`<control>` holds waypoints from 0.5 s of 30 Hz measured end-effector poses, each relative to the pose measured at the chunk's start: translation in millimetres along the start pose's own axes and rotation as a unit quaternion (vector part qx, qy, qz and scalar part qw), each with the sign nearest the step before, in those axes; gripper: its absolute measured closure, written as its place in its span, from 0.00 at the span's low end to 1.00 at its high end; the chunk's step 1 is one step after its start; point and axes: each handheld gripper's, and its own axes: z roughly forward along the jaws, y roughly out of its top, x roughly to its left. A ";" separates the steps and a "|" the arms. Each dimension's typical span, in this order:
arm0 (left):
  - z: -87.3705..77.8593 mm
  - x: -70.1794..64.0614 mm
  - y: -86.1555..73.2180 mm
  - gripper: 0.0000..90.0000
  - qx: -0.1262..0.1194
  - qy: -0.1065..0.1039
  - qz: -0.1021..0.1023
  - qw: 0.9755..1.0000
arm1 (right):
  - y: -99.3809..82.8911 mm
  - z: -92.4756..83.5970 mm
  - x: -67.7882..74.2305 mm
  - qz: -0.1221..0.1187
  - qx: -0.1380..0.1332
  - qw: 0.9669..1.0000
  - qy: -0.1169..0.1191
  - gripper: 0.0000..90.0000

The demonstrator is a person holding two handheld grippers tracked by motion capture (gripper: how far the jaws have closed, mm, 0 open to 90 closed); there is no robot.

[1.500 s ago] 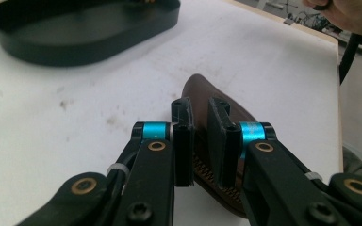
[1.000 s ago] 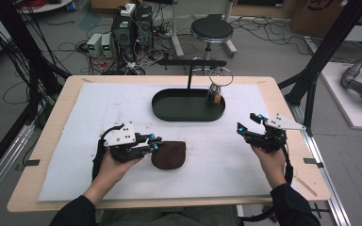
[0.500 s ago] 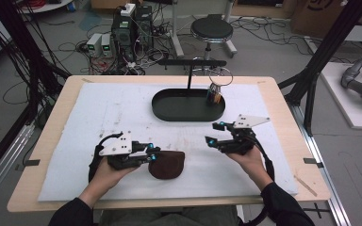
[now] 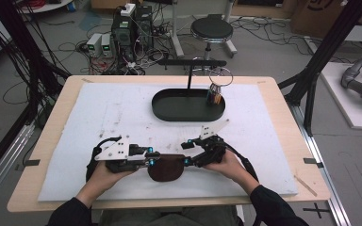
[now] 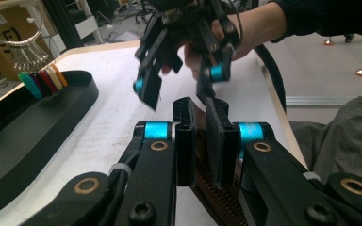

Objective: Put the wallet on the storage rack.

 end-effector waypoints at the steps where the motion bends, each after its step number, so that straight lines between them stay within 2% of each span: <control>1: -0.1 -0.6 -0.6 0.91 -0.001 -0.001 -0.002 1.000 | -0.6 3.5 -0.2 0.000 0.009 1.000 0.009 0.43; 3: -1.0 -0.3 -1.6 0.91 -0.002 0.001 -0.005 1.000 | -1.7 7.0 -1.1 0.007 0.017 0.999 0.027 0.47; 6: -1.9 0.3 -2.4 0.91 -0.002 0.002 -0.006 1.000 | -2.7 8.2 -1.6 0.005 0.024 0.999 0.048 0.58; 8: -2.3 0.7 -2.7 0.91 -0.001 0.001 -0.007 1.000 | -3.0 8.6 -1.0 0.002 0.027 0.998 0.048 0.60; 10: -2.4 0.6 -2.4 0.89 -0.003 -0.001 -0.012 1.000 | -3.1 5.5 -1.4 -0.008 0.031 0.998 0.052 0.69; 11: -2.4 0.9 -2.2 0.89 -0.002 0.001 -0.015 1.000 | -3.1 5.5 -1.4 -0.008 0.031 0.998 0.052 0.69; 12: -2.3 1.6 -2.3 0.88 -0.002 0.002 -0.022 1.000 | -2.8 3.7 -0.9 -0.007 0.033 0.998 0.052 0.71; 13: -2.3 2.0 -2.4 0.85 -0.004 0.004 -0.029 1.000 | -1.3 0.0 1.4 -0.022 0.028 0.999 0.040 0.75; 14: -2.7 3.5 -2.1 0.81 -0.010 0.012 -0.046 0.999 | 0.1 -3.2 2.9 -0.028 0.027 0.998 0.040 0.78; 15: -2.2 5.1 -1.5 0.70 -0.008 0.018 -0.063 0.998 | 2.1 -6.8 4.7 -0.032 0.025 0.999 0.032 0.78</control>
